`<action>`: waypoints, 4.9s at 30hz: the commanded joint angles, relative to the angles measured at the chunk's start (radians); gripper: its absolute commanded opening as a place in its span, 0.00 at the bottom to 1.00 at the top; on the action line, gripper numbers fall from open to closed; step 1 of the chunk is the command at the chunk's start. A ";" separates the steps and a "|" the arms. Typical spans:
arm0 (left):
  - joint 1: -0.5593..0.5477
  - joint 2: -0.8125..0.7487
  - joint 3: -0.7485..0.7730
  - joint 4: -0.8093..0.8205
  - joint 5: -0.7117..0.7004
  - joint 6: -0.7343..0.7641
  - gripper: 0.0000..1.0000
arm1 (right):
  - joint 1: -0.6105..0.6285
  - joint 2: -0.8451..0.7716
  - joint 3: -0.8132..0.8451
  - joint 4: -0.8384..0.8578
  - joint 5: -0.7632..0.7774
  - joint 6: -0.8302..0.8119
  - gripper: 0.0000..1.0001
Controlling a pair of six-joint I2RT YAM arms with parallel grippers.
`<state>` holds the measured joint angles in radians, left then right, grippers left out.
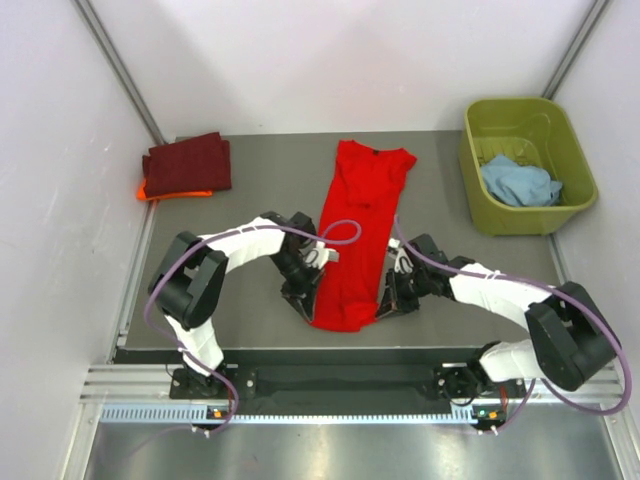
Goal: Fold and stack the t-shirts
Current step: Fold the tshirt
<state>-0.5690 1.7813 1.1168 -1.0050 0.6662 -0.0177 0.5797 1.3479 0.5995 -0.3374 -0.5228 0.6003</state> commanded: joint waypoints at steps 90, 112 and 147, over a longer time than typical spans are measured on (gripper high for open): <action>0.208 0.566 1.189 0.267 -0.392 -0.050 0.49 | -0.343 0.479 0.796 0.083 0.213 -0.309 0.66; 0.155 0.487 0.761 0.247 0.047 -0.240 0.15 | -0.199 0.550 0.750 0.117 0.070 -0.139 0.64; 0.162 0.498 0.785 0.243 0.030 -0.238 0.12 | -0.357 0.645 0.944 0.087 0.188 -0.227 0.64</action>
<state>-0.4149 2.3535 1.8751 -0.7673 0.6765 -0.2600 0.2546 2.0560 1.5402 -0.2417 -0.3538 0.4103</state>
